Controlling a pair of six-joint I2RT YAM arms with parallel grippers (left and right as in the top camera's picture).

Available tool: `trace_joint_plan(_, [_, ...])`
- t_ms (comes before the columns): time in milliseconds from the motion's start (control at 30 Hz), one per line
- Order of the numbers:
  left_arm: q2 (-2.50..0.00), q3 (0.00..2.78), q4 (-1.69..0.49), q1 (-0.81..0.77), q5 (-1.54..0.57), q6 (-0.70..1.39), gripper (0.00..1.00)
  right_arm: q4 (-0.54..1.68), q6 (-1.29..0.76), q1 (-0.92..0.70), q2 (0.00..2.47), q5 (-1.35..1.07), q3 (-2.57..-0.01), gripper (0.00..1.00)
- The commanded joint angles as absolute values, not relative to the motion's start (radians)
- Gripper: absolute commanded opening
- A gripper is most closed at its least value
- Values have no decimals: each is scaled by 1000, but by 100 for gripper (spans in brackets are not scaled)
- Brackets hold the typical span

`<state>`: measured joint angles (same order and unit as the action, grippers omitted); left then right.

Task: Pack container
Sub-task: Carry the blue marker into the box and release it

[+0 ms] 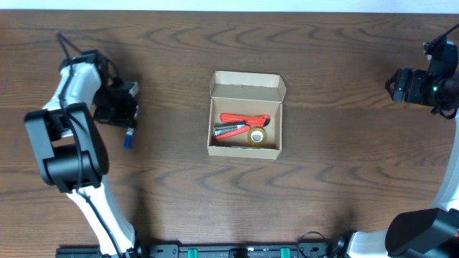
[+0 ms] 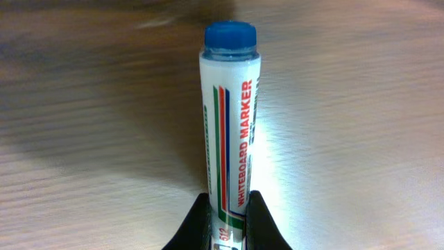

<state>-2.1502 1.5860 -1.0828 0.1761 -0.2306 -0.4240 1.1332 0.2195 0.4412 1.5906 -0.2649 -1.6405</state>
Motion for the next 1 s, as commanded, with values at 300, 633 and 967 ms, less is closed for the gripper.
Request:
trace_joint_plan(300, [-1854, 1935, -1306, -298, -270, -800, 6, 1114, 225, 437, 1593, -266, -1638, 86])
trace_joint_plan(633, [-1858, 1937, -1300, -641, -47, -1135, 6, 1116, 225, 437, 1593, -266, -1638, 86])
trace_joint_plan(967, [-1925, 1935, -1234, -621, -117, -1228, 6, 1119, 226, 437, 1593, -266, -1638, 85])
